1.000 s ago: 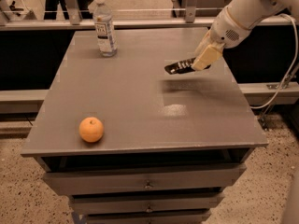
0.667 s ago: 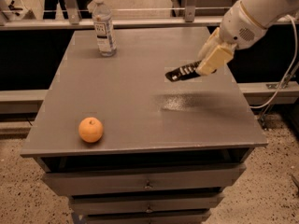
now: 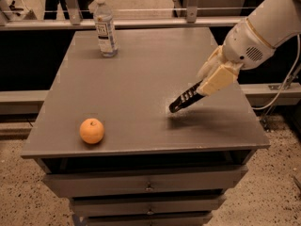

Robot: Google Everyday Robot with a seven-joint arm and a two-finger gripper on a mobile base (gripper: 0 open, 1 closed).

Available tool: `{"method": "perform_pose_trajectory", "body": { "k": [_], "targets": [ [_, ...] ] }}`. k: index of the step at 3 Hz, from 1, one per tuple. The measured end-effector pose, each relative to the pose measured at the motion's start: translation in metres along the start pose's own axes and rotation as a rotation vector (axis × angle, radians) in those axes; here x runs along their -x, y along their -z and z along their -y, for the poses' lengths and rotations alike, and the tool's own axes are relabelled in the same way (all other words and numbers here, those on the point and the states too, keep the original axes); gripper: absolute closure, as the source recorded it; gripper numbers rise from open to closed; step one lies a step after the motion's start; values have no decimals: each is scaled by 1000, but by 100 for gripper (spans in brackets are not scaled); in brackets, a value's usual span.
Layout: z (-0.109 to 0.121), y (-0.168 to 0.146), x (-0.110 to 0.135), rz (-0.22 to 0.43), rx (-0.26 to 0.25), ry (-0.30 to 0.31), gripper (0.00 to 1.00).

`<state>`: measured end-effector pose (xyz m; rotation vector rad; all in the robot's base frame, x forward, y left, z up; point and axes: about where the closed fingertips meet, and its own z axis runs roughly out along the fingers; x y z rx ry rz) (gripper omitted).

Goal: Move rxbar chocolate near orange

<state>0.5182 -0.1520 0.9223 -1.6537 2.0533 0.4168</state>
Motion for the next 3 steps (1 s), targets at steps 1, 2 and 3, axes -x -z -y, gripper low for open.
{"method": "perform_pose_trajectory", "body": {
  "k": [1,2,3],
  "targets": [
    [-4,-7,3,21,10,-3,100],
    [-16,-22,14,77,24,-15,100],
    [-35,-45,35,159,56,-28,100]
  ]
}}
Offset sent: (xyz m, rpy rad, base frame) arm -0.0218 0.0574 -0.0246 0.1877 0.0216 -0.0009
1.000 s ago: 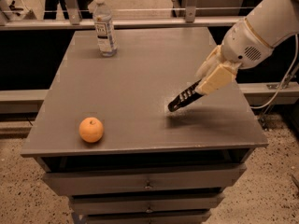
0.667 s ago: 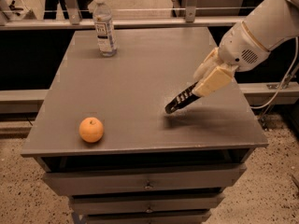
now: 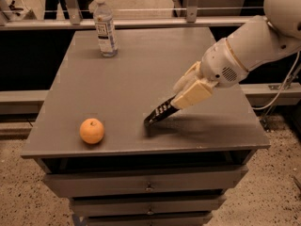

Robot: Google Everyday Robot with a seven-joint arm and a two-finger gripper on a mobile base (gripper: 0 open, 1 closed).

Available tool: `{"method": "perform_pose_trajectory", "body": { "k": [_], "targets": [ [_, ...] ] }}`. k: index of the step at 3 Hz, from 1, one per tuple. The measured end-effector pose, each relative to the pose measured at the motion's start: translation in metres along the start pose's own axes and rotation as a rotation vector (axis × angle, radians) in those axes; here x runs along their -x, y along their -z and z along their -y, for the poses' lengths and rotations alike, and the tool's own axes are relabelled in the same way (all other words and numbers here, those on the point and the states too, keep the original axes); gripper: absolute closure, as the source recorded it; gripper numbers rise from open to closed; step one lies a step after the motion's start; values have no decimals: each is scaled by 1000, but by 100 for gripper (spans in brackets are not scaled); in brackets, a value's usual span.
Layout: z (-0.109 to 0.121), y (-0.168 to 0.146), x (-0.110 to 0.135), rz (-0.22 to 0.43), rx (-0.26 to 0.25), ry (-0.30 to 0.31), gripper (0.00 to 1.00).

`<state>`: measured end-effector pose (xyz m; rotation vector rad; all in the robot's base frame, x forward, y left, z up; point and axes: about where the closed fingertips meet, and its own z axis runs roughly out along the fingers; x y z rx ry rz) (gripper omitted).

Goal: Move rxbar chocolate near orange

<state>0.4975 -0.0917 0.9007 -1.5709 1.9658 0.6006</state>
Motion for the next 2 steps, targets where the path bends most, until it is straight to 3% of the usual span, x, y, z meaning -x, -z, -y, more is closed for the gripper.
{"method": "perform_pose_trajectory", "body": {
  "k": [2],
  "targets": [
    [-27,-42,18,82,38,-5,100]
  ]
}}
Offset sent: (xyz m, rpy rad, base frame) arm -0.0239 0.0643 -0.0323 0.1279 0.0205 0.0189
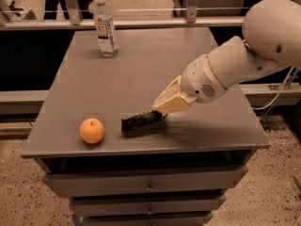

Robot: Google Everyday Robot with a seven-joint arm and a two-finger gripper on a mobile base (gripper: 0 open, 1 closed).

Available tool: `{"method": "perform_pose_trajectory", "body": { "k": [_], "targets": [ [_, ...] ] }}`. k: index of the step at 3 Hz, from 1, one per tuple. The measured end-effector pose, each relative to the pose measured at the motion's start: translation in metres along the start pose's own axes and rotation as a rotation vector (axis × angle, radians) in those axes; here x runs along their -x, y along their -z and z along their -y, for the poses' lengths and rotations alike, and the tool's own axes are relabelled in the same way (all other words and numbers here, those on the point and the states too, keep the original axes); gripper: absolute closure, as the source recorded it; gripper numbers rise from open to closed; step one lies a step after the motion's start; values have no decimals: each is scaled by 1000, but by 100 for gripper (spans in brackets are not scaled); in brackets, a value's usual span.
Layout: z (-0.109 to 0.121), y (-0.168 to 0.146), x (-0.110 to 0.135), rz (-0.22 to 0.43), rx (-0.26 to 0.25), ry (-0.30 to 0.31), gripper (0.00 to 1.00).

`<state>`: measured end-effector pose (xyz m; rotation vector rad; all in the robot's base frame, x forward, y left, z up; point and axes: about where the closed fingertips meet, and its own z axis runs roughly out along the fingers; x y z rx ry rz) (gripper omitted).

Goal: Move rxbar chocolate near orange

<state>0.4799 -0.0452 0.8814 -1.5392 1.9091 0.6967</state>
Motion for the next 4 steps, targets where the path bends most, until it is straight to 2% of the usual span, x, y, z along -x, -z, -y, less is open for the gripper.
{"method": "perform_pose_trajectory", "body": {
  "k": [2,3,4],
  "targets": [
    [-10,-19,2,24,8,-6,100],
    [-11,-23,0,15,7,-17,83],
    [-12,-25,-1,10,8,-26,60]
  ]
}}
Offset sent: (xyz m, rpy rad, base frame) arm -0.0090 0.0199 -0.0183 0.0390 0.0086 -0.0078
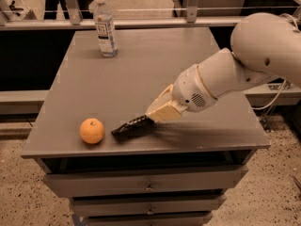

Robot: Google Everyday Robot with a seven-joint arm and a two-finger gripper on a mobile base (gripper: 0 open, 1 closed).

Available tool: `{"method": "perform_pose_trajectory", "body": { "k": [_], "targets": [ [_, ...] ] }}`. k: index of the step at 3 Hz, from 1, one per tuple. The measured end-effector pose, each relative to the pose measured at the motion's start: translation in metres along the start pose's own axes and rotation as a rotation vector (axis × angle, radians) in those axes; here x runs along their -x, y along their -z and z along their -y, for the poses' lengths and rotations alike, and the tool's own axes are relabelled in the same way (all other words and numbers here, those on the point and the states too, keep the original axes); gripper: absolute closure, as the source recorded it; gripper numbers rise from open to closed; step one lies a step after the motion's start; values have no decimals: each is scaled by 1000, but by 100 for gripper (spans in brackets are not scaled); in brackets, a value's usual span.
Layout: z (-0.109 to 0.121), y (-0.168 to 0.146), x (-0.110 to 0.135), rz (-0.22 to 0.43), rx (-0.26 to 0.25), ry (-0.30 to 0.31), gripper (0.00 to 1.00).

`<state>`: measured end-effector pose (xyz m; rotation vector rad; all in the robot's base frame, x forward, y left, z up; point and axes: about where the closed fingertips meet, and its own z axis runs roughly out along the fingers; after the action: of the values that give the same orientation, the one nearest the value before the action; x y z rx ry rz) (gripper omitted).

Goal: Move rxbar chocolate near orange

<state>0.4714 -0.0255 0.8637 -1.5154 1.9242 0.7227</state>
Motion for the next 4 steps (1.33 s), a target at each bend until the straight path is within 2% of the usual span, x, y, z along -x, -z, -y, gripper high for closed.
{"method": "perform_pose_trajectory", "body": {
  "k": [1,2,3,4],
  "targets": [
    [-1,-3,-2,-2,7,-12,28],
    [-2,-4,-3,-3,11,-19,6],
    [1,0,-3,-5,4,-22,0],
    [18,30,-2,-6,-29,-3,0]
  ]
}}
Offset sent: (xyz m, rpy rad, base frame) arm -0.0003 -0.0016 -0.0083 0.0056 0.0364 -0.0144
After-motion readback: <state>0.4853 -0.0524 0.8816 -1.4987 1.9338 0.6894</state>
